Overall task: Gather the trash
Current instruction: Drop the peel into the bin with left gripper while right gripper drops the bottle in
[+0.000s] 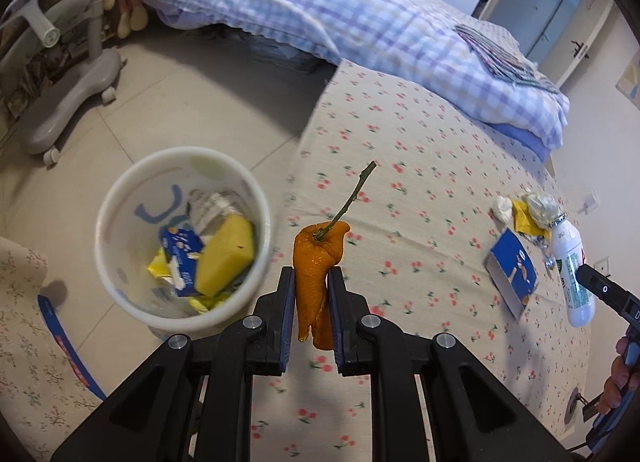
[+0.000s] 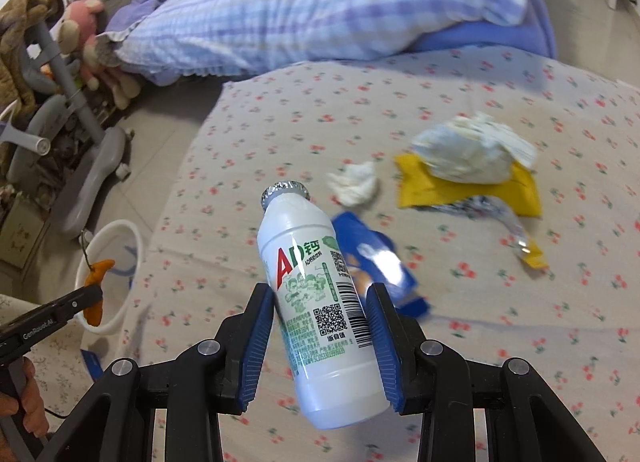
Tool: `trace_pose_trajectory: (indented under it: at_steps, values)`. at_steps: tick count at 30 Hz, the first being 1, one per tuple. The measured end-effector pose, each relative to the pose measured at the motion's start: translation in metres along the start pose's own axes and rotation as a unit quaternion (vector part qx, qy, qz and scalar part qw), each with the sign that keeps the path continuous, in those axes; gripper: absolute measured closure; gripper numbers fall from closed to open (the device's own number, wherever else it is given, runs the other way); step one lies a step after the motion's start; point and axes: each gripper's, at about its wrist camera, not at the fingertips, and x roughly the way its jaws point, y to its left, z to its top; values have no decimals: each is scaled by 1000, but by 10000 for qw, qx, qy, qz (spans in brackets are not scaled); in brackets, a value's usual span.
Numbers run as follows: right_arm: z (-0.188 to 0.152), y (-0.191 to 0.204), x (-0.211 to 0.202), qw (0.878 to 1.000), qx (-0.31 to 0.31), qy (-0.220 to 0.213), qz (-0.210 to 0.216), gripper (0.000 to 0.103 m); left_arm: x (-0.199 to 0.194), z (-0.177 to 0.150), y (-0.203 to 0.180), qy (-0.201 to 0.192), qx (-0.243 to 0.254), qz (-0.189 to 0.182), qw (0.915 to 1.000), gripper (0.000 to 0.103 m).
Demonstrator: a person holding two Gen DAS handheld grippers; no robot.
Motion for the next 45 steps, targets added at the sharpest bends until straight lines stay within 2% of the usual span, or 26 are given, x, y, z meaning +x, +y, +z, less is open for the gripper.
trace_pose_trajectory:
  at_steps: [6, 12, 19, 20, 21, 23, 25, 27, 35, 43, 45]
  values:
    - [7, 33, 22, 9997, -207, 95, 114, 60, 0, 8, 41, -79, -226, 253, 9994, 86]
    - [8, 67, 43, 9988, -388, 206, 194, 60, 18, 12, 86, 92, -520, 537, 9972, 86]
    - [7, 97, 63, 9978, -532, 302, 267, 60, 31, 16, 105, 144, -556, 602, 9965, 83]
    - [7, 100, 65, 9976, -548, 315, 269, 60, 33, 17, 107, 247, -536, 607, 9964, 73]
    - [6, 103, 68, 9975, -566, 328, 268, 60, 37, 18, 107, 408, -514, 644, 9958, 47]
    - [5, 108, 72, 9972, -602, 350, 261, 60, 36, 13, 109, 433, -527, 831, 9942, 20]
    - [4, 113, 75, 9970, -631, 368, 254, 60, 29, 9, 111, 326, -502, 986, 9933, 19]
    - [4, 119, 78, 9968, -665, 367, 249, 60, 23, 5, 114, 280, -450, 1027, 9933, 14]
    - [-1, 159, 104, 9937, -938, 477, 378, 62, -7, -11, 138, 112, -327, 1284, 9911, 13]
    - [-10, 218, 148, 9869, -1354, 646, 602, 65, -22, -19, 167, 95, -573, 1272, 9902, 13]
    - [-11, 228, 162, 9855, -1328, 723, 768, 65, -24, -19, 172, 84, -652, 1214, 9904, 13]
